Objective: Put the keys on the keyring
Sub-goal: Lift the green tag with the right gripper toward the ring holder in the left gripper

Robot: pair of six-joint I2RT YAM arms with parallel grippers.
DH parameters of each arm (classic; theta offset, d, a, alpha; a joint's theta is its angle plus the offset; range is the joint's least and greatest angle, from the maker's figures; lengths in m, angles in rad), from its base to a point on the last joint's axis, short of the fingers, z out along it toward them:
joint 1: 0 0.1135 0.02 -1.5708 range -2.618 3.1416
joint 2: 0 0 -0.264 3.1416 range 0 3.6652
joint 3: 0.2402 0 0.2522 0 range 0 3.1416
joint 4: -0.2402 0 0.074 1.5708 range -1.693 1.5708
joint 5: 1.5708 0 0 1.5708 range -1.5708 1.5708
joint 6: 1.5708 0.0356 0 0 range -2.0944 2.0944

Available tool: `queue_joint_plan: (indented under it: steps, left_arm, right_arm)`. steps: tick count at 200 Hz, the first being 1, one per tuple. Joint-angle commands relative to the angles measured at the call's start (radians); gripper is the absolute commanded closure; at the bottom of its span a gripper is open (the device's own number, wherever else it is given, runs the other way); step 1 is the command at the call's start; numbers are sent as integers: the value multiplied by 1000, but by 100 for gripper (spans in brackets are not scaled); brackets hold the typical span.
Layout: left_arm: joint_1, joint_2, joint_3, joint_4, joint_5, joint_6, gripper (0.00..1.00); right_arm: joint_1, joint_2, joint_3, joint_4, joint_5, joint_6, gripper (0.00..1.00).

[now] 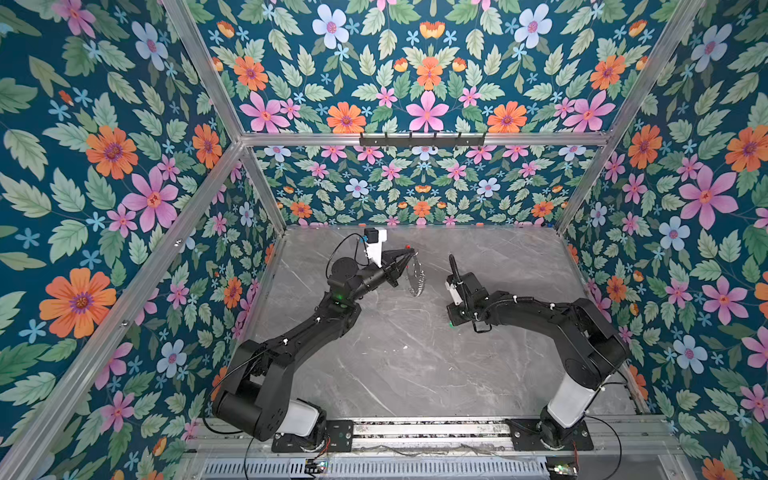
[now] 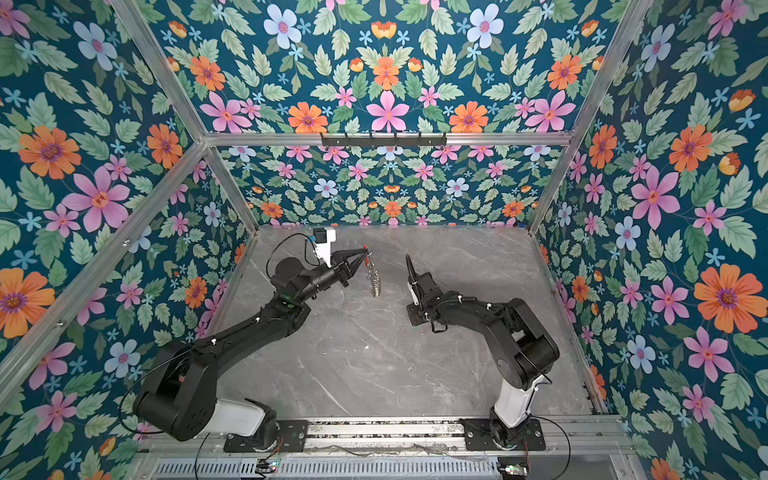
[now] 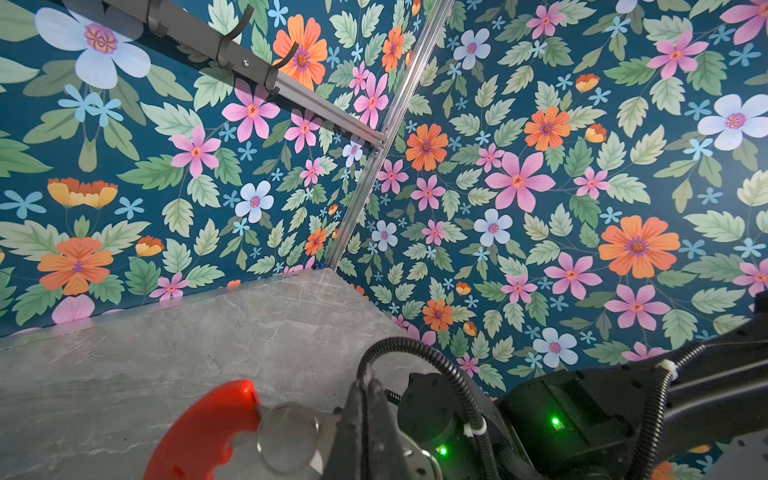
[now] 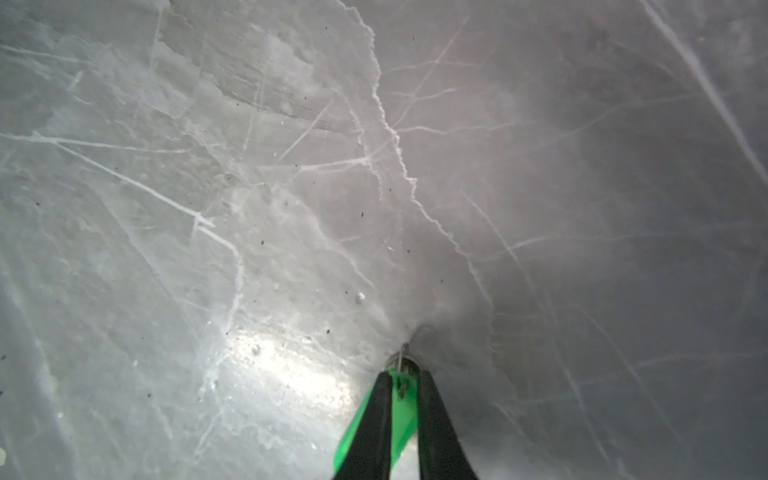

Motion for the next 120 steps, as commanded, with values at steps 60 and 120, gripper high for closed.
queue_joint_plan:
  steps: [60, 120]
  left_arm:
    - [4, -14, -3, 39, -5, 9, 100]
    - [5, -12, -8, 38, -3, 17, 100]
  right_arm:
    - [1, 24, 7, 3, 3, 1, 90]
    - [1, -7, 7, -14, 15, 0, 100]
